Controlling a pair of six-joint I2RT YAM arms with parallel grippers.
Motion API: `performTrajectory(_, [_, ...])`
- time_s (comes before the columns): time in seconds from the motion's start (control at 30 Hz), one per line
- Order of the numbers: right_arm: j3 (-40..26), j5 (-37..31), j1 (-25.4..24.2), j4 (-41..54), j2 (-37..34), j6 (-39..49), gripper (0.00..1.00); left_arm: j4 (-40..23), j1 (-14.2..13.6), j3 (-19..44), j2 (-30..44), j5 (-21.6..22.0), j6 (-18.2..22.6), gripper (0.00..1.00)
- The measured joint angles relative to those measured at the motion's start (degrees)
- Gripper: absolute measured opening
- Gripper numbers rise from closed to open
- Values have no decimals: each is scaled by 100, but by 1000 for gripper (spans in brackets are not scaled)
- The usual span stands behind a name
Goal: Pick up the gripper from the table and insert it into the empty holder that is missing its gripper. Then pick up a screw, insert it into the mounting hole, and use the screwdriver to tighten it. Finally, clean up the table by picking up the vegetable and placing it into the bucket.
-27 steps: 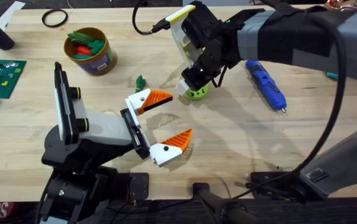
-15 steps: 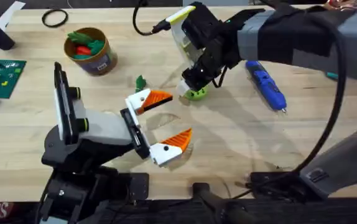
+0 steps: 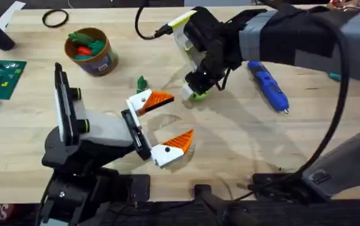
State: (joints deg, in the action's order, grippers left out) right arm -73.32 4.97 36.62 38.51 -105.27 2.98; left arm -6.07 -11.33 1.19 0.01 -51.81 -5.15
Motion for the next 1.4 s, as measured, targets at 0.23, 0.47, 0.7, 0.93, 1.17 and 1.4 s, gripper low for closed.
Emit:
performTrajectory(0.23, [0,11,3,110,1,-5,512,0,0,0,0,0,0,986])
performTrajectory(0.47, [0,16,131,246,273,-185,512,0,0,0,0,0,0,986])
performTrajectory(0.7, [0,-227,397,524,974,-478,512,0,0,0,0,0,0,986])
performTrajectory(0.93, [0,-368,481,632,854,-623,512,0,0,0,0,0,0,986])
performTrajectory(1.17, [0,-409,485,453,391,-645,512,0,0,0,0,0,0,986])
performTrajectory(1.4, [0,-410,485,447,187,-643,512,0,2,0,0,0,0,986])
